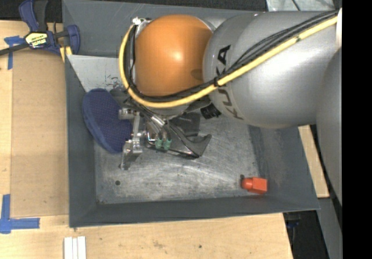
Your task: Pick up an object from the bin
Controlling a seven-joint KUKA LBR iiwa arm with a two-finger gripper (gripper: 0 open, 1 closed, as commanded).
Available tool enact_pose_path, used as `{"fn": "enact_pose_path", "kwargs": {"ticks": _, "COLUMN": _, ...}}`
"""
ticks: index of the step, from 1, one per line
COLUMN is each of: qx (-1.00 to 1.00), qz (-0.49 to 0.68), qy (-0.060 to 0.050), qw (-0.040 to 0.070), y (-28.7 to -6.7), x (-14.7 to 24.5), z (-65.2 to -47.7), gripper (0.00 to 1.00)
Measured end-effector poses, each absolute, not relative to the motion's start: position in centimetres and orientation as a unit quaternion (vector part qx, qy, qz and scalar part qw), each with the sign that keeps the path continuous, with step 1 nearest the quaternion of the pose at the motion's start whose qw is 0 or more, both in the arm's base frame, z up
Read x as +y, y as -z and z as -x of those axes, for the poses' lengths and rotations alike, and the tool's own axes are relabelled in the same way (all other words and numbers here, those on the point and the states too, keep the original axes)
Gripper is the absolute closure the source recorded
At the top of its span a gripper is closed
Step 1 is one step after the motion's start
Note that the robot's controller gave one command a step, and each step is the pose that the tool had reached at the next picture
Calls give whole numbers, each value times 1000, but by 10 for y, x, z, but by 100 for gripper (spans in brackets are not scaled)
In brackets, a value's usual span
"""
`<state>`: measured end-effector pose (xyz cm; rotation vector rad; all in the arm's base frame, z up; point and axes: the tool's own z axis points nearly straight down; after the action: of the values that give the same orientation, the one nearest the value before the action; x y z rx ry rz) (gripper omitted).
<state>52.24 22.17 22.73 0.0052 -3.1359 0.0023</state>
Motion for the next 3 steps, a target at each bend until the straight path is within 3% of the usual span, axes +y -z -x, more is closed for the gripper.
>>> {"fn": "enact_pose_path", "kwargs": {"ticks": 1, "qx": -999, "qz": -39, "qy": -1, "qw": 1, "y": -112, "x": 180, "z": -572, "gripper": 0}}
{"fn": "enact_pose_path", "kwargs": {"ticks": 2, "qx": -999, "qz": -39, "qy": 0, "qw": -2, "y": -117, "x": 183, "z": -573, "gripper": 100}}
{"fn": "enact_pose_path", "kwargs": {"ticks": 3, "qx": -997, "qz": -76, "qy": 3, "qw": -15, "y": -91, "x": 190, "z": -542, "gripper": 100}}
